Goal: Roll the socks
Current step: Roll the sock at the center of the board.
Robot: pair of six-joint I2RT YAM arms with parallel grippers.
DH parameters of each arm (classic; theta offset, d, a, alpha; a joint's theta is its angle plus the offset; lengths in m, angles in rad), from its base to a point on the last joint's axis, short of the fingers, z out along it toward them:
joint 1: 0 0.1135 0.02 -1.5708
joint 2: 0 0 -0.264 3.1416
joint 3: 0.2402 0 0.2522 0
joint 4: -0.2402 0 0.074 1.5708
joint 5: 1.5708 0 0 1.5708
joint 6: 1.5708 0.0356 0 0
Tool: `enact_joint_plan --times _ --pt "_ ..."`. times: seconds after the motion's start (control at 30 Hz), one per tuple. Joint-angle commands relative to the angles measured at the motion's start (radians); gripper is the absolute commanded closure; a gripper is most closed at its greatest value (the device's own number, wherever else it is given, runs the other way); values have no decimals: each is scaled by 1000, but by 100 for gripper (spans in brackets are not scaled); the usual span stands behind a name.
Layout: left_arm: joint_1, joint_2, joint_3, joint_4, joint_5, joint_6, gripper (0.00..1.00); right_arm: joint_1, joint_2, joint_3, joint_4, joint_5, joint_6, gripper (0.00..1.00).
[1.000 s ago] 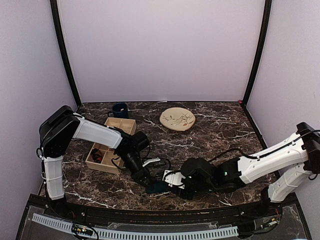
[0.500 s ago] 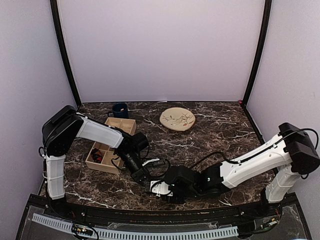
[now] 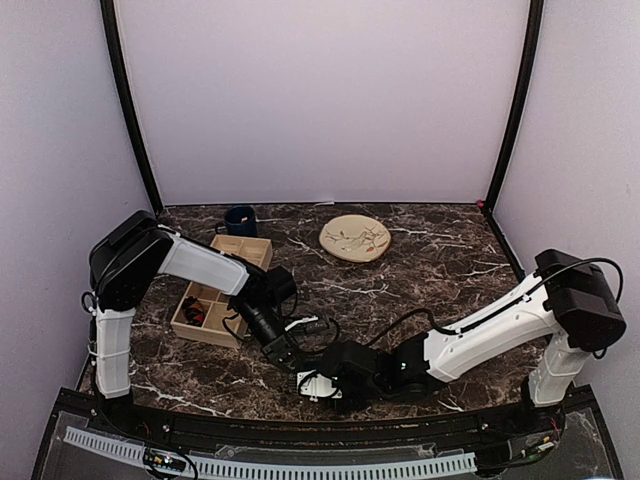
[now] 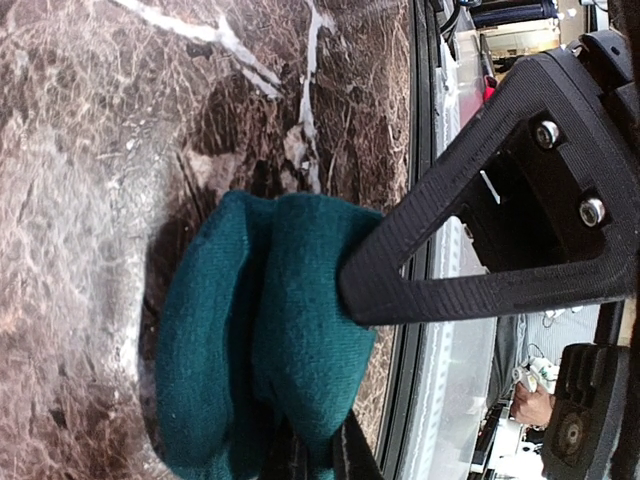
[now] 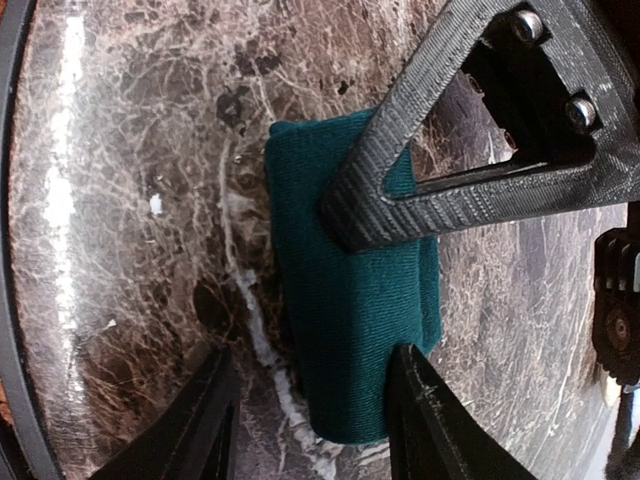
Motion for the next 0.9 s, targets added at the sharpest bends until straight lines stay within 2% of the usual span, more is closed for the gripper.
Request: enact_joint_plan --times 0.0,0.3,0.47,0.67,0.87 --pt "-3 34 -9 -99 -28 25 100 7 30 20 33 49 -47 53" --pt "6 41 -5 -107 -9 32 100 -22 58 25 42 34 -79 54" --pt "11 47 -1 -114 0 36 100 -51 72 29 27 8 -100 58" --pt "17 48 2 -116 9 38 100 -75 84 30 7 -28 -108 66" --pt "23 47 10 -115 -9 32 100 -100 93 44 -45 -92 -94 81"
